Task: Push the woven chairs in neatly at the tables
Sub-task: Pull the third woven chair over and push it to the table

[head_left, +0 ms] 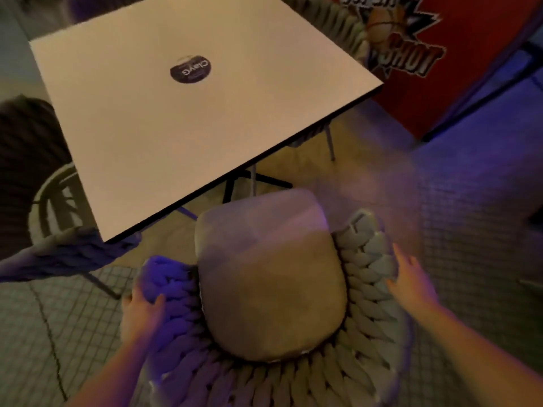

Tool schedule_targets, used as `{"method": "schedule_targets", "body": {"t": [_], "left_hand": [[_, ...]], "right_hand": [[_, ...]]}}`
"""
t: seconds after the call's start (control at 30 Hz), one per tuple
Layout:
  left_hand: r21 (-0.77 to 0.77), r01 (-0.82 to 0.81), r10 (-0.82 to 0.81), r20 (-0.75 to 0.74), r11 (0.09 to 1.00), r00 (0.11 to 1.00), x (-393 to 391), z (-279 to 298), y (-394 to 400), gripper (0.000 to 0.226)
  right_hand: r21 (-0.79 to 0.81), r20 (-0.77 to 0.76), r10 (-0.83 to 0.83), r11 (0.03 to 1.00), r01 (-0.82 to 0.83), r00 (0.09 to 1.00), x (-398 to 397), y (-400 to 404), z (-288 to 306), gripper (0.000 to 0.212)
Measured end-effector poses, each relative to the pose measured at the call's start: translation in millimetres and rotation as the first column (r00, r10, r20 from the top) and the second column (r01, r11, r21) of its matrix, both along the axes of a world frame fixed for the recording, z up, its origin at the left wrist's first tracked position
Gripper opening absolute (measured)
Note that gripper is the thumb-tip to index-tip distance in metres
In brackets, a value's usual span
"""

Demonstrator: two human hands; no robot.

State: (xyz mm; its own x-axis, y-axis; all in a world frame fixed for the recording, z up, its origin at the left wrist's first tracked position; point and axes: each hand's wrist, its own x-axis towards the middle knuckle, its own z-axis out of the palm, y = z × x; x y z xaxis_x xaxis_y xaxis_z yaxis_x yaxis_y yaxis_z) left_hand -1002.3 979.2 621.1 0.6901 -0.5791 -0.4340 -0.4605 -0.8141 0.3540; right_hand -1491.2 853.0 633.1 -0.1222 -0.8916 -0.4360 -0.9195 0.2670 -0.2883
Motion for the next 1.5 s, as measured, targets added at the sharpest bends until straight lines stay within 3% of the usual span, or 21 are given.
{"method": "schedule_targets", "body": {"t": [0.2,0.47,0.9,1.5], "left_hand": [[0.17,0.017,-0.026,0.047,0.985,0.999,15.1,-23.6,-3.7,0.076],[0.215,-0.043,0.025,0.089,0.976,0.996,-15.3,-19.5,-0.3,0.075],[0.182,-0.114,0.098,0.094,0.977,0.991,-84.6,-22.7,-25.9,0.077],[0.072,-0.176,0.171,0.067,0.982,0.983,-110.3,-21.2,-58.9,0.077]], "right_hand": [[0.056,0.073,0.132,0.989,-0.137,0.989,-18.5,-21.6,-31.7,0.099],[-0.01,0.175,0.211,0.977,-0.212,0.962,-38.8,-56.6,-34.4,0.101],[-0.015,0.039,0.328,0.945,-0.328,0.944,-73.6,-171.1,-38.2,0.104],[-0.018,0.048,0.403,0.915,-0.403,0.914,-73.7,-256.0,-42.7,0.098]]}}
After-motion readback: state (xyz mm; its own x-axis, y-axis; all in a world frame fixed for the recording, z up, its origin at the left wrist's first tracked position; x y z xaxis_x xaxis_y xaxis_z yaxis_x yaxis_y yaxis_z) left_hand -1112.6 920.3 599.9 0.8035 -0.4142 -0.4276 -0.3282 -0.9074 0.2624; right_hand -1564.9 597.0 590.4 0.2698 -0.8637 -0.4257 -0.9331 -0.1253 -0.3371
